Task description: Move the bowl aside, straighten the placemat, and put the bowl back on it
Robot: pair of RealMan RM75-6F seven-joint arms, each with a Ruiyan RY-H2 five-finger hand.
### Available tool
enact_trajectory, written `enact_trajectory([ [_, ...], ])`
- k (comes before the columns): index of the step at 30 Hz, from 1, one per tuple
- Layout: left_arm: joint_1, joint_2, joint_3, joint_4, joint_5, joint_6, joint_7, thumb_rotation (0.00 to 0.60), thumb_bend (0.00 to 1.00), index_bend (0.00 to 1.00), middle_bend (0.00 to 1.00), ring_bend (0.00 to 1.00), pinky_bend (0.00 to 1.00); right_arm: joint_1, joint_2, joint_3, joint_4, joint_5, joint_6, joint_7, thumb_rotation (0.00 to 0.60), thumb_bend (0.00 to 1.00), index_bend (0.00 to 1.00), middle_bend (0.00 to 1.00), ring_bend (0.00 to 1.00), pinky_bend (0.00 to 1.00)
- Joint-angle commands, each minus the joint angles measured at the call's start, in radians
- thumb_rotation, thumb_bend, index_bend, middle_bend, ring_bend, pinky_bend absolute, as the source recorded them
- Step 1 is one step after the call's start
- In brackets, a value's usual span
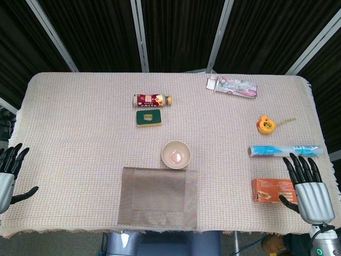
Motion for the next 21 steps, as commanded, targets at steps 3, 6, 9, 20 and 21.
enact_trajectory([
  [3,-0.001,0.000,-0.001,0.000,-0.002,-0.003,0.000,0.600,0.00,0.00,0.00,0.00,0.00,0.001,-0.002,0.001,0.001,0.006,-0.004,-0.005,0.600,0.00,0.00,0.00,0.00,0.00],
  [6,-0.001,-0.001,-0.001,0.000,-0.004,-0.005,-0.001,0.600,0.00,0.00,0.00,0.00,0.00,0.003,-0.004,0.002,0.003,0.010,-0.010,-0.007,0.600,0.00,0.00,0.00,0.00,0.00],
  [9,-0.011,-0.010,0.003,0.012,-0.005,-0.028,-0.001,0.600,0.00,0.00,0.00,0.00,0.00,0.008,-0.010,0.003,0.005,0.022,-0.026,-0.009,0.600,0.00,0.00,0.00,0.00,0.00],
  [20,-0.191,-0.126,-0.064,0.085,-0.026,-0.254,0.044,0.600,0.00,0.00,0.00,0.00,0.00,0.027,-0.013,0.019,0.006,0.071,-0.069,-0.005,0.600,0.00,0.00,0.00,0.00,0.00],
  [21,-0.248,-0.159,-0.089,0.099,-0.032,-0.314,0.065,0.600,0.00,0.00,0.00,0.00,0.00,0.030,-0.013,0.023,0.008,0.079,-0.074,-0.006,0.600,0.00,0.00,0.00,0.00,0.00],
])
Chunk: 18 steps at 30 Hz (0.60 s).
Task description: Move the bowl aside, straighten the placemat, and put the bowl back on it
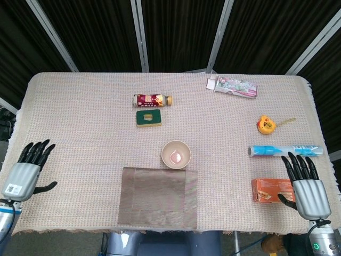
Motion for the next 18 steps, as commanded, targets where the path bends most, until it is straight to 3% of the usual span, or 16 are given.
enact_trajectory([
  [1,-0.134,-0.085,-0.067,0.041,-0.026,-0.142,0.056,0.600,0.00,0.00,0.00,0.00,0.00,0.008,0.001,0.010,0.001,0.016,-0.010,-0.001,0.600,0.00,0.00,0.00,0.00,0.00],
  [6,-0.297,-0.187,-0.120,0.109,-0.001,-0.278,0.064,0.600,0.04,0.10,0.00,0.00,0.00,0.012,-0.003,0.024,0.014,0.038,-0.011,-0.009,0.600,0.00,0.00,0.00,0.00,0.00],
  [10,-0.407,-0.261,-0.129,0.180,0.031,-0.370,0.018,0.600,0.14,0.20,0.00,0.00,0.00,0.013,-0.005,0.031,0.026,0.064,-0.017,-0.005,0.600,0.00,0.00,0.00,0.00,0.00],
  [18,-0.547,-0.436,-0.132,0.324,0.036,-0.475,0.007,0.600,0.21,0.28,0.00,0.00,0.00,0.008,0.003,0.043,0.029,0.093,-0.010,0.008,0.600,0.00,0.00,0.00,0.00,0.00],
])
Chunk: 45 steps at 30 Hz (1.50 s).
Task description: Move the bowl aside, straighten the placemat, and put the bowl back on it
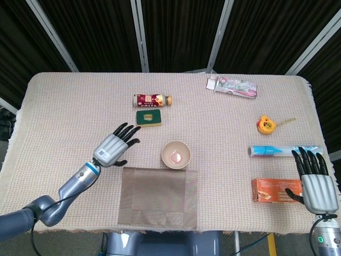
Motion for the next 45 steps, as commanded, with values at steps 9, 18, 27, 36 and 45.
enact_trajectory([
  [9,-0.117,-0.177,0.007,0.142,-0.004,-0.055,0.007,0.600,0.22,0.29,0.00,0.00,0.00,-0.008,0.016,0.012,0.000,0.030,0.009,0.023,0.600,0.00,0.00,0.00,0.00,0.00],
  [18,-0.166,-0.289,0.009,0.227,-0.031,-0.072,0.028,0.600,0.35,0.35,0.00,0.00,0.00,-0.006,0.029,0.020,0.003,0.049,0.003,0.048,0.600,0.00,0.00,0.00,0.00,0.00],
  [27,-0.191,-0.334,0.011,0.272,-0.059,-0.074,0.067,0.600,0.49,0.59,0.00,0.00,0.00,-0.009,0.046,0.025,-0.001,0.055,0.007,0.080,0.600,0.00,0.00,0.00,0.00,0.00],
  [36,-0.178,-0.307,0.003,0.231,-0.089,-0.028,0.095,0.600,0.50,0.67,0.00,0.00,0.00,-0.013,0.055,0.018,-0.012,0.038,0.019,0.091,0.600,0.00,0.00,0.00,0.00,0.00],
  [45,-0.090,-0.131,0.001,0.089,-0.127,0.072,0.127,0.600,0.50,0.69,0.00,0.00,0.00,-0.021,0.061,-0.003,-0.029,-0.008,0.038,0.095,0.600,0.00,0.00,0.00,0.00,0.00],
])
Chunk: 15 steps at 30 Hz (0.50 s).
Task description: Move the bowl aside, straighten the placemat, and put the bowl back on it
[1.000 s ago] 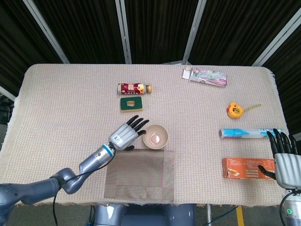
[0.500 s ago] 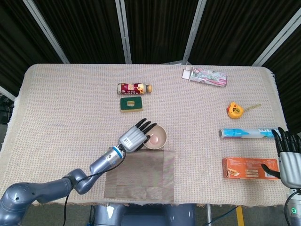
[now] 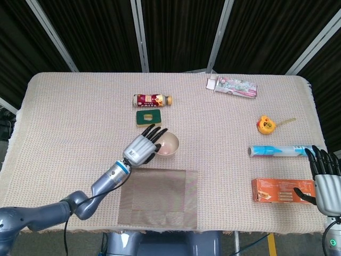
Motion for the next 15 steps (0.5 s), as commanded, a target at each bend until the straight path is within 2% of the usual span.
enact_trajectory([
  [1,0.063,0.100,0.005,-0.064,-0.024,0.062,0.020,0.600,0.50,0.69,0.00,0.00,0.00,-0.002,0.001,-0.010,-0.006,-0.015,0.003,-0.002,0.600,0.00,0.00,0.00,0.00,0.00],
  [8,0.196,0.303,0.031,-0.102,-0.075,0.148,-0.062,0.600,0.50,0.69,0.00,0.00,0.00,-0.008,-0.001,-0.034,-0.021,-0.064,0.016,-0.021,0.600,0.00,0.00,0.00,0.00,0.00],
  [11,0.250,0.370,0.049,-0.074,-0.092,0.171,-0.136,0.600,0.50,0.69,0.00,0.00,0.00,-0.012,0.000,-0.042,-0.029,-0.088,0.029,-0.028,0.600,0.00,0.00,0.00,0.00,0.00],
  [15,0.301,0.409,0.072,-0.017,-0.098,0.188,-0.249,0.600,0.50,0.69,0.00,0.00,0.00,-0.018,0.002,-0.045,-0.038,-0.106,0.045,-0.029,0.600,0.00,0.00,0.00,0.00,0.00],
])
